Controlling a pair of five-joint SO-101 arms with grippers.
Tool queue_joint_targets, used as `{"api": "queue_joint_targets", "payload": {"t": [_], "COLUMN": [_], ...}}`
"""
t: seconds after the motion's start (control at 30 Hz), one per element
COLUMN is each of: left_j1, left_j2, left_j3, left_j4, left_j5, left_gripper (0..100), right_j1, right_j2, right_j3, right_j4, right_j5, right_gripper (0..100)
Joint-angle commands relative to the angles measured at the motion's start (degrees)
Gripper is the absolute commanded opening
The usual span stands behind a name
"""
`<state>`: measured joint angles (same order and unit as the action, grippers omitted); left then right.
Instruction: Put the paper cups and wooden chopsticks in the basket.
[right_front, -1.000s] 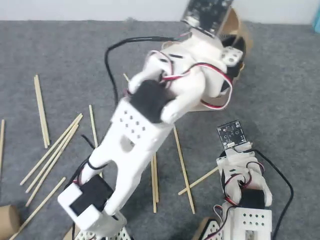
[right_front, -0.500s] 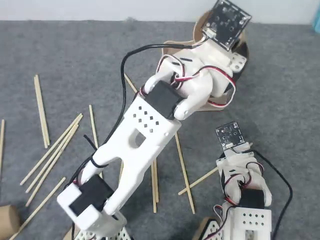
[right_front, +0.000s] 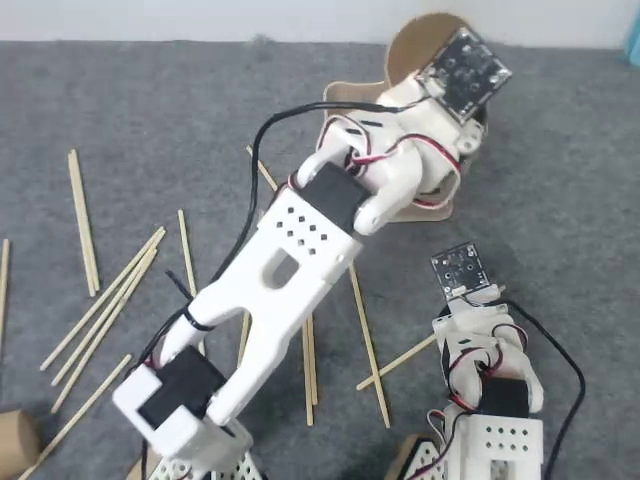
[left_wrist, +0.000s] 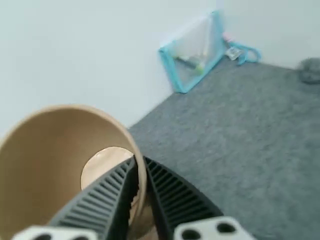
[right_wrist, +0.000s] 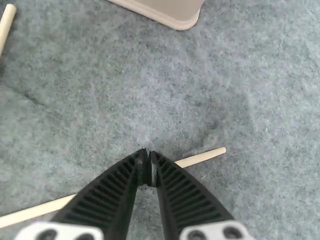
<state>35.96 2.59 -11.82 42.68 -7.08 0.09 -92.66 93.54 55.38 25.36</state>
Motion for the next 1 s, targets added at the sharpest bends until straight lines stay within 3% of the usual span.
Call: {"api": "queue_joint_targets", "payload": {"t": [0.0, 0.27, 0.7, 0.97], "left_j1": [-2.46, -3.25, 1.41, 1.23], "left_j2": [-2.46, -2.64, -3.16, -3.08], "left_j3": [2.59, 3.74, 3.38, 1.89], "left_j4": [-4.66, -1.85, 2.46, 6.24], "left_j5": [-1.23, -1.23, -1.49, -8.97], "left_gripper": [1, 1, 1, 1], "right_j1": [-0.40, -0.40, -0.40, -0.40], "right_j2": [-0.75, -0.75, -0.75, -0.75], "right_j3": [-0.53, -0.44, -0.44, -0.44], "right_j4": [0.40, 0.13, 0.22, 0.13], "right_j5": [1.05, 1.05, 1.05, 1.05], "right_gripper": [0.9, 0.9, 0.9, 0.9]}}
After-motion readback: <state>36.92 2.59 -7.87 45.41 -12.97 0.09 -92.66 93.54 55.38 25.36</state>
